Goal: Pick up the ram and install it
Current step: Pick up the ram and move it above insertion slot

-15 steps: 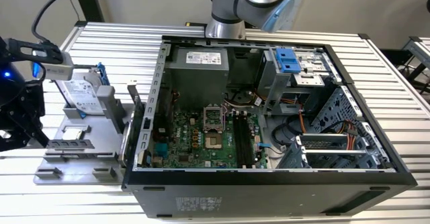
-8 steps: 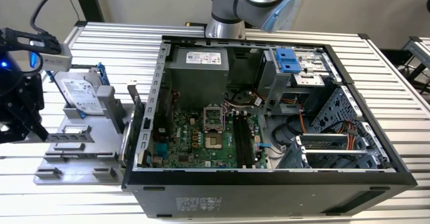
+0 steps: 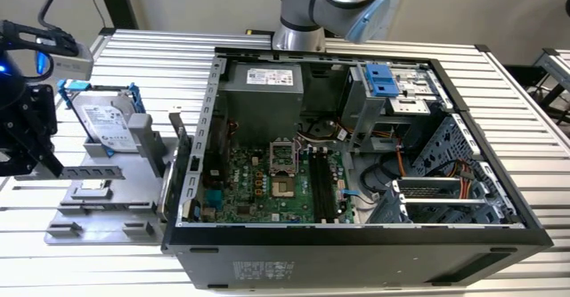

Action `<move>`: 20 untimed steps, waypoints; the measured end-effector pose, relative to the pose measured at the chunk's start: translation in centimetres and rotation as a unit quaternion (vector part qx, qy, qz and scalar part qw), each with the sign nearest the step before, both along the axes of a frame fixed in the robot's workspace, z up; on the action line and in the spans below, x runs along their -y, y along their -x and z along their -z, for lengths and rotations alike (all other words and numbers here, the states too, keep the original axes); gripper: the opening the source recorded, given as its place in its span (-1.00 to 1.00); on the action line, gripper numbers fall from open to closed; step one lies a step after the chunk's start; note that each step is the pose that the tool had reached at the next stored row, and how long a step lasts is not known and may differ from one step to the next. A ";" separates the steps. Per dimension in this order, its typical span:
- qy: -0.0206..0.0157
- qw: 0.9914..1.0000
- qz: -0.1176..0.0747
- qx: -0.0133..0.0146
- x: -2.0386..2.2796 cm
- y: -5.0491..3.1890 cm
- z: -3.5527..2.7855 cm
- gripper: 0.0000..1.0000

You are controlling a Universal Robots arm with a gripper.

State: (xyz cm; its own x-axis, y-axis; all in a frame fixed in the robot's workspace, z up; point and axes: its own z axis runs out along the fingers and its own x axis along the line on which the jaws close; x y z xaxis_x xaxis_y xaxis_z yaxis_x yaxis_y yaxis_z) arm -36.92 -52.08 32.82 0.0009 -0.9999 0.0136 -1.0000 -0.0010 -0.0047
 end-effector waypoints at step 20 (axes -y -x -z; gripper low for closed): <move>-0.001 1.000 0.000 0.004 -0.66 0.00 -5.59 -1.00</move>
State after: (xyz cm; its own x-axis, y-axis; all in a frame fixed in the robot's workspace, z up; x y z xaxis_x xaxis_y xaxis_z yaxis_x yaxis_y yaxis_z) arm -36.92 -51.42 38.41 0.0008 -0.9999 0.0120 -0.9999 -0.0009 -0.0122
